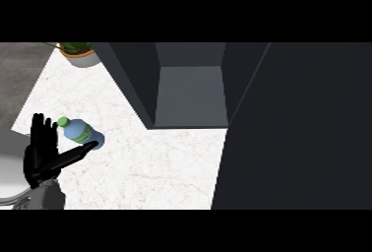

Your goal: Pick up the bottled water, place it into the cabinet and close the cabinet

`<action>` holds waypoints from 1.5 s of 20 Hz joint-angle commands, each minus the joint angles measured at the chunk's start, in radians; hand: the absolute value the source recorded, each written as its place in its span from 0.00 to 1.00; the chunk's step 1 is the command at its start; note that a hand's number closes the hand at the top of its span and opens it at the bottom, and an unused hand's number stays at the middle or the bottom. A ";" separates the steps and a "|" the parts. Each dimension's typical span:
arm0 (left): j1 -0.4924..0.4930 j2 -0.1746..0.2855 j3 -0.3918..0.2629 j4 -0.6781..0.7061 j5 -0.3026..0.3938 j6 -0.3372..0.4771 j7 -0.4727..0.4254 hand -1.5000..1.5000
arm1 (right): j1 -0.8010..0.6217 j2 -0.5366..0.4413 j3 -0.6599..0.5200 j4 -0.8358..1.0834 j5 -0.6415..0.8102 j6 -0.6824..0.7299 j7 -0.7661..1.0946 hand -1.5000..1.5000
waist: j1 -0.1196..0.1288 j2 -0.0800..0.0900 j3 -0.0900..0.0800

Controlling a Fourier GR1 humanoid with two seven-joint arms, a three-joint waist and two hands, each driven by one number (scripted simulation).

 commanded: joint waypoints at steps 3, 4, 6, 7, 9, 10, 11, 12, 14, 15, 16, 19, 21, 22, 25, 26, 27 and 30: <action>0.005 -0.007 0.019 0.206 -0.002 -0.040 -0.192 0.00 | 0.073 -0.038 -0.010 -0.180 0.005 0.014 0.040 0.00 | -0.002 0.001 0.000; 0.005 0.028 0.032 0.208 0.026 -0.086 -0.173 0.00 | 0.022 -0.037 -0.043 -0.193 -0.019 0.008 0.091 0.00 | 0.003 0.001 0.000; -0.094 0.073 0.049 0.339 0.029 -0.080 -0.181 0.00 | 0.043 -0.009 0.025 -0.131 0.033 0.006 0.025 0.00 | 0.001 0.002 0.000; -0.077 0.040 0.046 0.347 0.018 -0.061 -0.237 0.00 | 0.111 -0.027 0.044 -0.184 0.037 0.010 0.003 0.00 | -0.006 0.001 0.000; -0.100 0.053 0.048 0.450 0.009 -0.095 -0.321 0.00 | 0.065 -0.040 -0.059 -0.129 -0.057 0.029 -0.009 0.00 | -0.004 0.004 0.000; -0.109 0.102 0.066 0.456 0.030 -0.132 -0.281 0.00 | -0.007 -0.014 -0.006 -0.171 0.019 -0.016 0.083 0.00 | -0.003 0.003 -0.001; -0.104 0.063 0.055 0.489 0.023 -0.121 -0.350 0.00 | -0.031 0.000 0.006 -0.113 0.052 -0.021 0.069 0.00 | 0.002 0.003 -0.001; -0.125 0.071 0.056 0.498 0.025 -0.126 -0.357 0.00 | 0.027 -0.037 -0.064 -0.157 -0.030 0.012 0.049 0.00 | -0.002 0.003 0.000; -0.149 0.087 0.078 0.560 0.042 -0.148 -0.374 0.00 | 0.013 -0.018 0.039 -0.185 0.057 -0.025 0.100 0.00 | -0.008 0.002 -0.001; -0.144 0.038 0.069 0.567 0.033 -0.120 -0.432 0.00 | 0.020 -0.022 0.032 -0.164 0.069 -0.025 0.071 0.00 | -0.008 0.002 -0.001; -0.178 0.076 0.087 0.583 0.064 -0.160 -0.382 0.00 | -0.011 -0.014 0.019 -0.161 0.055 -0.036 0.096 0.00 | -0.005 0.002 -0.001; -0.193 0.099 0.099 0.660 0.065 -0.172 -0.437 0.00 | 0.083 -0.035 0.029 -0.165 0.044 -0.015 0.015 0.00 | -0.011 0.003 -0.001; -0.200 0.118 0.099 0.632 0.085 -0.202 -0.394 0.00 | 0.005 -0.006 0.091 -0.156 0.115 -0.058 0.074 0.00 | -0.002 0.001 -0.001; -0.194 0.109 0.094 0.660 0.069 -0.204 -0.454 0.00 | 0.012 -0.031 0.039 -0.194 0.074 -0.054 0.096 0.00 | -0.008 0.002 -0.001; -0.270 0.118 0.101 0.725 0.079 -0.188 -0.433 0.00 | 0.063 -0.056 -0.004 -0.189 0.015 -0.018 0.052 0.00 | -0.013 0.004 -0.001; -0.240 0.134 0.116 0.728 0.095 -0.212 -0.447 0.00 | 0.110 -0.051 -0.031 -0.154 -0.008 -0.010 -0.032 0.00 | -0.009 0.004 0.000; -0.271 0.110 0.108 0.770 0.086 -0.220 -0.495 0.00 | 0.037 -0.024 -0.013 -0.101 0.018 -0.024 -0.013 0.00 | -0.009 0.006 -0.001; -0.288 0.093 0.109 0.785 0.094 -0.235 -0.496 0.00 | 0.110 -0.060 -0.013 -0.189 0.002 -0.014 0.011 0.00 | -0.021 0.005 -0.001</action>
